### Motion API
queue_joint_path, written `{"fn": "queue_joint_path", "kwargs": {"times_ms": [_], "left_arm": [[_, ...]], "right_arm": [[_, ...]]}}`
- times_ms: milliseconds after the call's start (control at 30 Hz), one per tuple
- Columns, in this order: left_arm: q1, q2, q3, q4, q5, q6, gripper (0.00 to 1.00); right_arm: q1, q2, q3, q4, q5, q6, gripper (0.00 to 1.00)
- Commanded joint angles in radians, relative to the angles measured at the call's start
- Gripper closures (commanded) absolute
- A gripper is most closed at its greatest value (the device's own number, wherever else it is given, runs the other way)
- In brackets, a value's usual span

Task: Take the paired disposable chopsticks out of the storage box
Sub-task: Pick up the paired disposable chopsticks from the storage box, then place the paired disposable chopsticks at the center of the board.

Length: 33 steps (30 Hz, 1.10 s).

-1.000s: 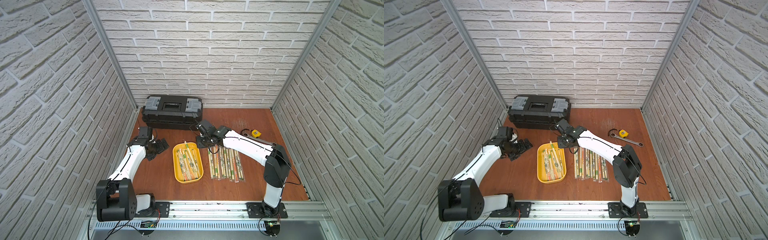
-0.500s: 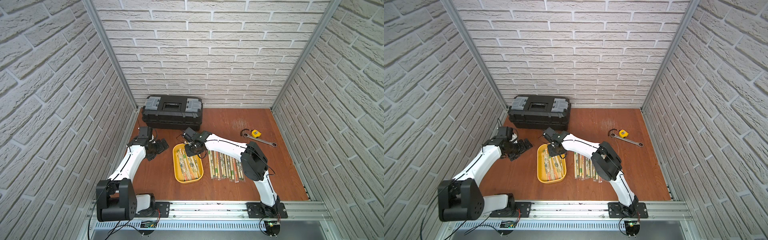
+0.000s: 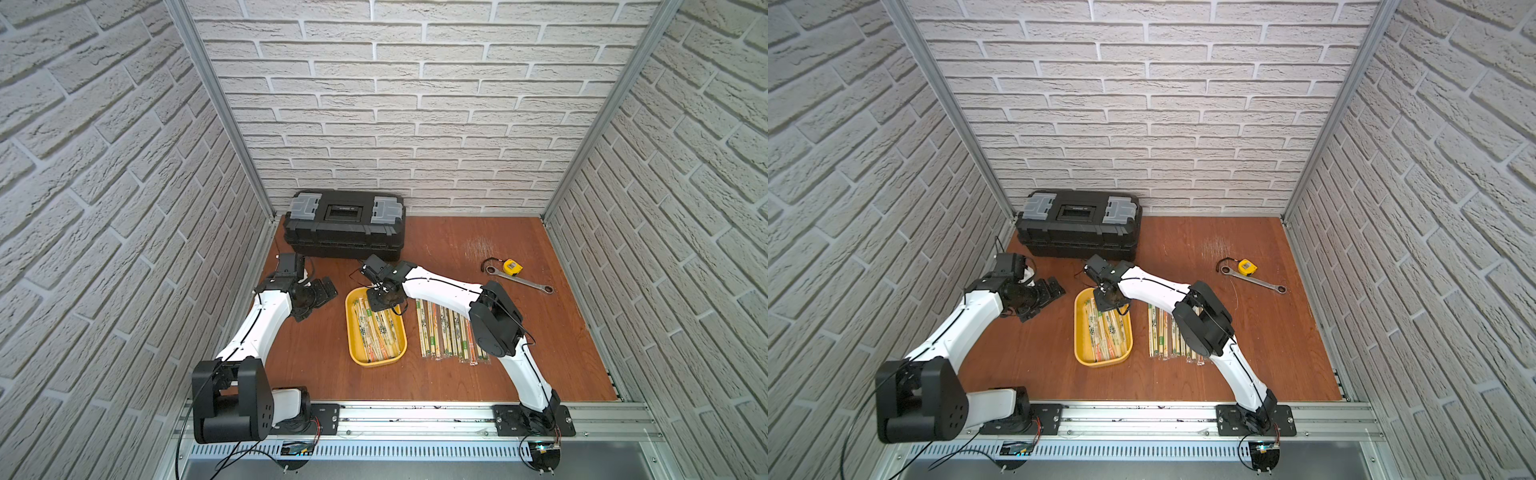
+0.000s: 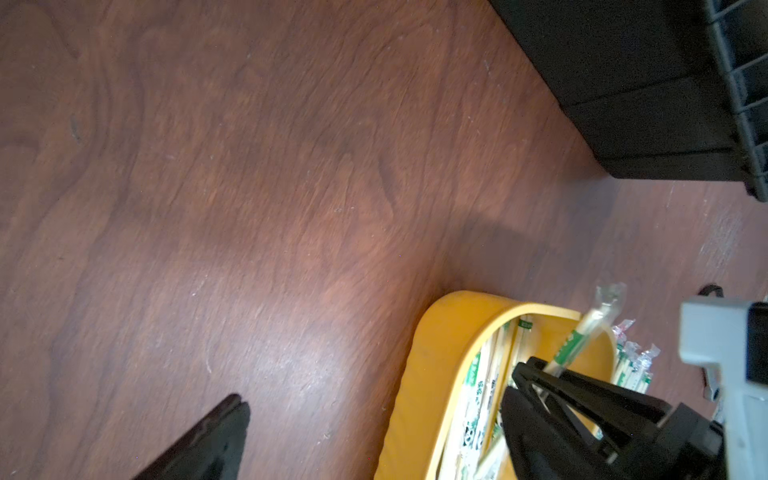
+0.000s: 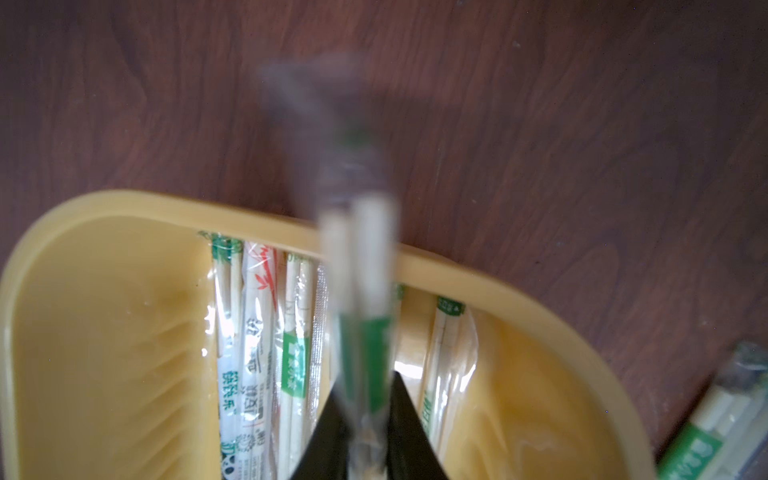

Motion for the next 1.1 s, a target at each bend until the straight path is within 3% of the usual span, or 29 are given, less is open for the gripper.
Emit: {"fn": "queue_joint_path", "kwargs": {"times_ms": [0,433,700,1067], "left_arm": [[0.006,-0.02,-0.001,-0.002,-0.006,0.007,0.02],[0.006,-0.02,0.006,-0.005,0.0,0.007,0.02],[0.004,-0.021,0.008,-0.004,0.006,0.011,0.02],[0.001,-0.023,0.001,0.001,0.014,0.003,0.02]], "right_arm": [[-0.004,-0.03,0.029,-0.006,-0.001,-0.011,0.9],[-0.028,-0.25,-0.008,0.012,0.021,0.015,0.93],[-0.092,-0.401,-0.167,0.02,0.083,0.046,0.93],[-0.111,-0.393,-0.371,0.048,0.073,0.099,0.93]]}}
